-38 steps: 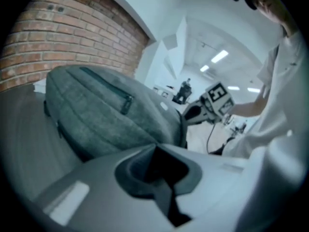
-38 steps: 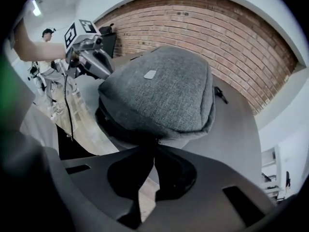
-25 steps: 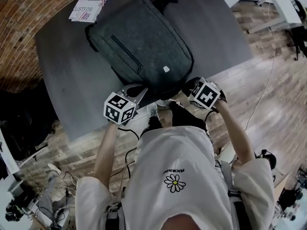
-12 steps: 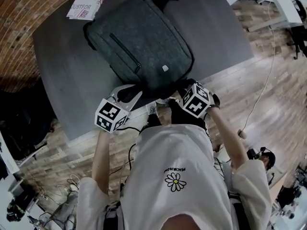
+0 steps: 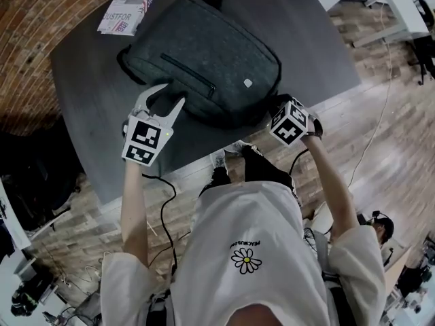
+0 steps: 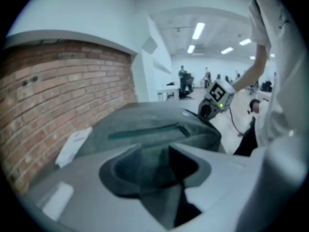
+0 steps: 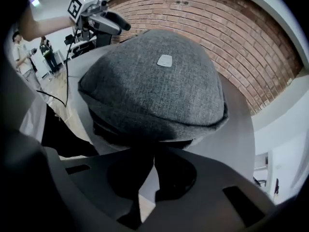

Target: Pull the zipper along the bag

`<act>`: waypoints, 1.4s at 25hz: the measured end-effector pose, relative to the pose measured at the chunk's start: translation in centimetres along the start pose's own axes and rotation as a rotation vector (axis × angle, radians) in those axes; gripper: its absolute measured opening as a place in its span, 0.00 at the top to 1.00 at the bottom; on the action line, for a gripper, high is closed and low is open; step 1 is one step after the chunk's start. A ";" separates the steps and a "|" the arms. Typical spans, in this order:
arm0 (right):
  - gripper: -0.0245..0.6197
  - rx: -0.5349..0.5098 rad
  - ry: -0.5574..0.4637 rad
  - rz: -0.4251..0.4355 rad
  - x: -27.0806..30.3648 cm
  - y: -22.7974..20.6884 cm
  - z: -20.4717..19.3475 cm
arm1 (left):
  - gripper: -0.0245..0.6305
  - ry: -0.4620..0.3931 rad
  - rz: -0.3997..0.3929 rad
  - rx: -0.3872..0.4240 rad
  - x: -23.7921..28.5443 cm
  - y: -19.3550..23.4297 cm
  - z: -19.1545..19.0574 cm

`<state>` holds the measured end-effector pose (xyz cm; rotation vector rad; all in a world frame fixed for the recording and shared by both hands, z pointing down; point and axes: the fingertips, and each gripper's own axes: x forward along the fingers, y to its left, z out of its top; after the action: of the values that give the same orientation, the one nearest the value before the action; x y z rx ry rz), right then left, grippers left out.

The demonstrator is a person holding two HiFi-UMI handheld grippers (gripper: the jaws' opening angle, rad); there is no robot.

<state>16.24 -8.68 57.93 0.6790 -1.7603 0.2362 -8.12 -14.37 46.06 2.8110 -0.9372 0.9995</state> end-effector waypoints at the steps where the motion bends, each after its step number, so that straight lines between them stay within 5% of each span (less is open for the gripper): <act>1: 0.95 0.000 0.005 -0.033 0.4 -1.6 -0.1 | 0.71 -0.005 -0.003 0.069 1.4 0.2 1.7; 6: 0.95 -0.004 0.019 -0.175 2.1 -10.1 0.4 | 0.71 0.085 -0.069 0.294 10.5 -0.1 7.2; 9: 0.95 0.018 0.030 -0.242 2.9 -14.9 0.3 | 0.74 0.141 -0.126 0.213 13.4 0.1 7.9; 13: 0.95 0.014 0.033 -0.220 2.7 -17.2 0.1 | 0.74 0.171 -0.078 0.178 15.3 0.4 8.2; 22: 0.95 0.021 0.022 0.026 -0.5 -12.6 -0.9 | 0.74 0.157 -0.074 0.205 15.8 0.1 7.9; 28: 0.95 0.133 -0.032 0.152 -1.4 -6.3 -0.9 | 0.75 0.160 -0.123 0.207 16.2 0.3 7.7; 35: 0.95 0.221 -0.158 0.272 -1.5 2.7 3.9 | 0.75 0.160 -0.126 0.202 16.3 -0.1 7.8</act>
<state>11.78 -7.92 55.87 0.6261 -1.9969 0.5835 6.42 -24.62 49.28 2.8483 -0.6682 1.3457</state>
